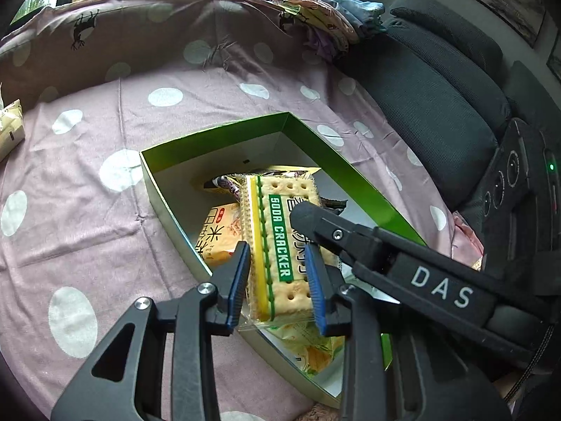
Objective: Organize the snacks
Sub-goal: 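Carry the soda cracker pack with the right gripper and lower it into the box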
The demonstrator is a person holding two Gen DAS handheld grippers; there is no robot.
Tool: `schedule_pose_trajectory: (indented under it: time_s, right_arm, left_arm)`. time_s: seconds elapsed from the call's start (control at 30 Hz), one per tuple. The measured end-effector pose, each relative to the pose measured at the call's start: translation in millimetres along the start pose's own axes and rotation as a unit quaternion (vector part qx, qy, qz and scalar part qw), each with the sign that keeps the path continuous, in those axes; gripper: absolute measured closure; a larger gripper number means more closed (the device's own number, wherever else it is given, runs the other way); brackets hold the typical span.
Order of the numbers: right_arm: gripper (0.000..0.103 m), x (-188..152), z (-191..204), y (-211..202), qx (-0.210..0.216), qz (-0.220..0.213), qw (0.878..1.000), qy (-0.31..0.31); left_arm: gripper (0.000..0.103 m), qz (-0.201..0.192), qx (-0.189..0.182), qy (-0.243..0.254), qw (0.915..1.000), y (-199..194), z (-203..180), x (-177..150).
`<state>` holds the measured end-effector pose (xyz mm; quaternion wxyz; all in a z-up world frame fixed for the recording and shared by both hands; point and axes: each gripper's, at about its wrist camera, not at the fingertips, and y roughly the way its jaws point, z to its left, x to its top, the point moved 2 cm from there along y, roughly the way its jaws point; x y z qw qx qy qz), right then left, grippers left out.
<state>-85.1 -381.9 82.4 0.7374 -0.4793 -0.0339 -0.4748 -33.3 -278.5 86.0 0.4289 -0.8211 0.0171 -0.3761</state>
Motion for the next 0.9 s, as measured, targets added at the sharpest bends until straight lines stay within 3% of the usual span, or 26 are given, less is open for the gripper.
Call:
schedule_pose_trajectory:
  time_s: [0.07,0.2,0.27,0.47,0.8,0.9]
  right_arm:
    - [0.072,0.3,-3.9,-1.0,-0.02,-0.004,1.0,0.002]
    - [0.07,2.9,-9.1,-13.8,-0.048,-0.031,0.998,0.005]
    - [0.061,2.8,-8.7,-22.9,-0.056,-0.045,0.997,0.0]
    - [0.044,4.0,0.1,-50.0,-0.08,-0.091,0.992,-0.024]
    - [0.041,1.6,7.3,-61.5,-0.116,-0.105,0.987,-0.041]
    - [0.034,1.1,7.4,-62.0,-0.122,-0.109,0.986,-0.042]
  left_arm:
    - [0.063,0.0,-0.004,-0.001,1.0,1.6,-3.1,-0.1]
    - [0.026,-0.01,0.019,0.011,0.9997,-5.6,-7.6,-0.7]
    - [0.019,-0.018,0.028,0.019,0.9993,-13.0,-8.8,-1.5]
    - [0.013,-0.038,0.031,0.023,0.9985,-37.6,-10.7,-3.2]
    - [0.013,-0.047,0.041,0.009,0.998,-55.0,-1.2,-9.1]
    - [0.013,-0.047,0.043,0.003,0.998,-56.9,1.4,-9.9]
